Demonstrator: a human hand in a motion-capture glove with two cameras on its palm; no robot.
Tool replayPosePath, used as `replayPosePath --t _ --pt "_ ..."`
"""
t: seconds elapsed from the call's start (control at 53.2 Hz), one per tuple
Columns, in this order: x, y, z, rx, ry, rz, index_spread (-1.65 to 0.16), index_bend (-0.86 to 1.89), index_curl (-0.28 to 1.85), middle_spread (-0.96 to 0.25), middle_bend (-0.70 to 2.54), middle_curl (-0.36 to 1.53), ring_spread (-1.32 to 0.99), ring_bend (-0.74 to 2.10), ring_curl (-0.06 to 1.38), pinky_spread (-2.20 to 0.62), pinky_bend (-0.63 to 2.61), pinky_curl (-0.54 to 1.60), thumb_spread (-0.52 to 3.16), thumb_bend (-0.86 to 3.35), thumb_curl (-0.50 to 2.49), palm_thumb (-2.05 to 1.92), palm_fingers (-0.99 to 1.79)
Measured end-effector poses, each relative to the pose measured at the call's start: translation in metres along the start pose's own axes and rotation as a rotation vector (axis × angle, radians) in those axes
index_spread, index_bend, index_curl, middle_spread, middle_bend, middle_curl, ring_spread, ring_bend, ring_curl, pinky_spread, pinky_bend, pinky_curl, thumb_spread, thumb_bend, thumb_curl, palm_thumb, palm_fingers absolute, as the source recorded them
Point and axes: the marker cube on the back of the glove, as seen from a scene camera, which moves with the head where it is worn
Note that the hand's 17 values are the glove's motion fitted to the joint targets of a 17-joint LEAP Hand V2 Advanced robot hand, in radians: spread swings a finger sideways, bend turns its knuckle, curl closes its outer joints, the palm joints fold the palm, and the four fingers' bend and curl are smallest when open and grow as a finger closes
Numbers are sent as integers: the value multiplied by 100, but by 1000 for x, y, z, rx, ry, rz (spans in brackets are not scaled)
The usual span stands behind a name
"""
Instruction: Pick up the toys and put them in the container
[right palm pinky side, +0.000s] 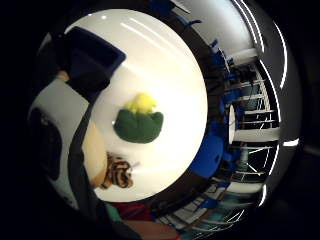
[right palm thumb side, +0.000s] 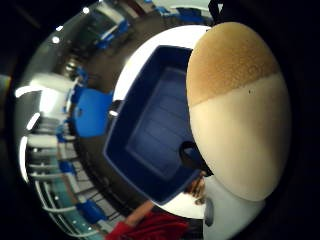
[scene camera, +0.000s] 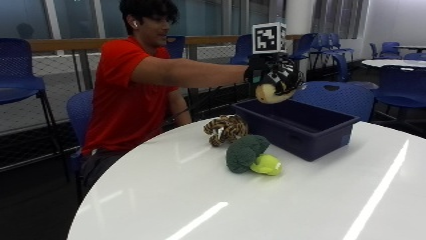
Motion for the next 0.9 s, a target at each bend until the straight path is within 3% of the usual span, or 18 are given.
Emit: replayPosePath --t 0.169,0.32,0.395,0.47,0.545,0.583,0.714,0.771,0.902 --pt "-47 -22 -15 -15 -64 28 -48 24 36 -52 59 81 -51 104 55 -42 104 44 54 2 95 69 87" --pt "-75 -19 -18 -4 -88 -162 -49 24 41 -53 57 85 -51 103 56 -42 103 43 56 0 97 68 86" --pt "-80 -20 -11 -54 -88 -77 -50 24 44 -54 55 87 -52 99 56 -42 104 43 57 -1 98 68 83" --pt "-80 -18 0 -154 -93 11 -48 19 46 -54 45 85 -51 94 56 -37 103 43 66 -2 97 63 54" --pt "-69 -9 10 -162 -39 -113 -42 12 47 -40 21 76 -35 69 54 -21 110 49 89 -12 82 34 -22" --pt "-61 -4 13 -134 -26 -164 -39 10 43 -33 15 72 -28 54 47 -15 107 44 94 -13 76 23 -34" --pt "-45 7 11 -107 -133 -63 -34 11 36 -19 10 61 -13 31 35 -2 97 37 103 -8 61 2 -31" --pt "-30 19 16 -112 -119 -99 -33 11 35 -15 10 57 -10 28 33 1 94 36 105 -7 57 -2 -28" --pt "-5 43 26 -129 -161 -30 -32 11 31 -11 11 49 -5 23 32 6 88 34 106 -6 48 -6 -25"
